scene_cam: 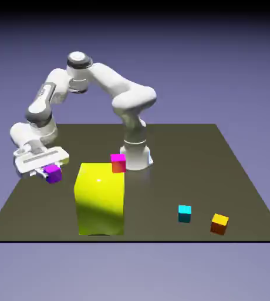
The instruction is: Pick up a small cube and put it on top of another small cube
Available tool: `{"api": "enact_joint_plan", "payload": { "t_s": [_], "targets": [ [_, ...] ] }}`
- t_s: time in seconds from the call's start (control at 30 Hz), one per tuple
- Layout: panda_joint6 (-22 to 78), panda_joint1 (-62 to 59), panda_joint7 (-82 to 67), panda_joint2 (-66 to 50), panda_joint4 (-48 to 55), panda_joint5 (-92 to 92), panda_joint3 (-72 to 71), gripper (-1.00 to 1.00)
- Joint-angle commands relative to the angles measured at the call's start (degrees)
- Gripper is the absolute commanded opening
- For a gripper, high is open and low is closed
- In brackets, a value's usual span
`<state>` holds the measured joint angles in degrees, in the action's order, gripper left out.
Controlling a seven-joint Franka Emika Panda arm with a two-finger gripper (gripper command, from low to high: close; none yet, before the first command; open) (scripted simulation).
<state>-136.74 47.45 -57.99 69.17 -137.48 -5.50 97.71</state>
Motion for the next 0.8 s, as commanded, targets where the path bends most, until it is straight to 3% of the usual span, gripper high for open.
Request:
{"api": "enact_joint_plan", "payload": {
  "t_s": [0.0,0.27,0.37,0.53,0.57,0.77],
  "targets": [
    [0.59,-0.65,1.94,0.32,-1.41,0.71,-2.08,-1.00],
    [5.83,-5.89,17.69,2.90,-12.63,6.67,-18.70,-1.00],
    [5.62,-5.16,17.35,3.72,-14.73,7.46,-17.76,-1.00],
    [-4.82,1.98,15.41,2.34,-18.19,8.63,-12.48,-1.00],
    [-4.82,1.98,15.41,2.34,-18.19,8.63,-12.48,1.00],
    [5.62,-5.16,17.35,3.72,-14.73,7.46,-17.76,1.00]
  ]
}}
